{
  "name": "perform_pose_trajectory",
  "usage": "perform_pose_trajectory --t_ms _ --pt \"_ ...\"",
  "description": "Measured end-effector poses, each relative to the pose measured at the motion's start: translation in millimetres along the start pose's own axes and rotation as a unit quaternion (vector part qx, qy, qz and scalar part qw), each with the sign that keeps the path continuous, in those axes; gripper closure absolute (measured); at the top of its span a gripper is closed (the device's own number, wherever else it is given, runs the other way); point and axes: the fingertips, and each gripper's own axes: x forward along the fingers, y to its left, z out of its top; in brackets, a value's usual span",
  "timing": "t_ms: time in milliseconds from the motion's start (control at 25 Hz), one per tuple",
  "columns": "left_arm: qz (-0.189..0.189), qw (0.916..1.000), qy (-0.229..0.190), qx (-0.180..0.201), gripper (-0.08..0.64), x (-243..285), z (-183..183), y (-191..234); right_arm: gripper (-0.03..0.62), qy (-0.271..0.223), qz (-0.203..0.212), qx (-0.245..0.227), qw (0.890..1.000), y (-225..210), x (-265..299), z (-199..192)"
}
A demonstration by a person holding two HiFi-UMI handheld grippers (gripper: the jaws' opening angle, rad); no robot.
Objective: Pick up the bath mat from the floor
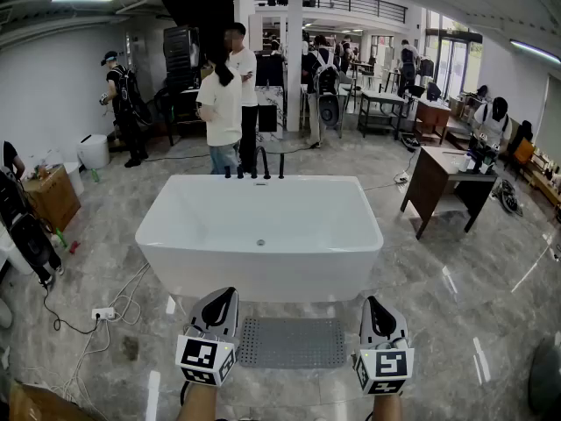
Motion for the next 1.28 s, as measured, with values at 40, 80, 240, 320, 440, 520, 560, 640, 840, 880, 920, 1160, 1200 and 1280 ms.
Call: perform_pose_trajectory --t_ms 40,80,240,320,440,520,560,640,840,880,920,1160,1200,1280 --pt "0.0 1.0 0.0 0.0 0.56 0.0 -0.6 0.2 0.572 0.0 0.0 0.001 1.0 0.3 0.3 -0.4" --pt "-0.001 1.0 -0.001 0.0 0.56 -0.1 -1.4 0.6 0.572 -0.001 0.0 0.001 1.0 0.9 0.6 -0.9" --pt "-0.003 0.9999 -0.001 0.012 0.56 -0.8 -5.5 3.5 0.572 0.001 -0.002 -0.003 1.0 7.1 2.2 -4.2" --pt "-0.007 0.9998 0.003 0.02 0.56 -1.1 -7.2 2.9 0.572 0.003 -0.004 -0.005 1.0 9.2 1.9 -5.3" --pt "-0.011 0.9998 0.005 0.015 0.56 -2.1 -6.0 1.3 0.572 0.008 -0.007 -0.005 1.0 8.4 0.0 -4.1" --pt "-0.011 0.9998 0.006 0.014 0.56 -3.6 -5.6 2.0 0.572 0.005 -0.01 0.0 1.0 7.4 -1.3 -2.8" --pt "-0.011 0.9999 0.006 0.012 0.56 -4.3 -6.6 3.3 0.572 -0.001 -0.011 0.007 1.0 7.5 -1.9 -1.7" --pt "-0.012 0.9999 0.007 0.008 0.56 -5.7 -10.9 7.8 0.571 -0.021 -0.01 0.027 0.999 10.1 -3.5 2.1" --pt "-0.025 0.9995 0.015 0.008 0.56 -10.4 -23.2 23.6 0.571 -0.022 -0.021 0.025 0.999 24.1 -6.3 6.3" --pt "-0.028 0.9995 0.016 0.008 0.56 -12.4 -25.9 26.5 0.571 -0.019 -0.026 0.025 0.999 27.1 -8.2 4.7" --pt "-0.031 0.9994 0.017 0.006 0.56 -14.2 -28.3 28.9 0.571 -0.016 -0.031 0.023 0.999 29.8 -10.3 3.0" --pt "-0.054 0.9983 0.021 0.003 0.56 -11.9 -36.9 33.8 0.571 -0.002 -0.041 0.017 0.999 43.2 -14.8 -6.8" --pt "-0.057 0.9981 0.022 0.003 0.56 -9.4 -38.7 33.1 0.571 0.0 -0.039 0.017 0.999 44.3 -13.9 -9.2" --pt "-0.063 0.9977 0.023 0.005 0.56 -2.5 -42.1 30.5 0.571 0.0 -0.039 0.016 0.999 43.5 -10.2 -13.8"
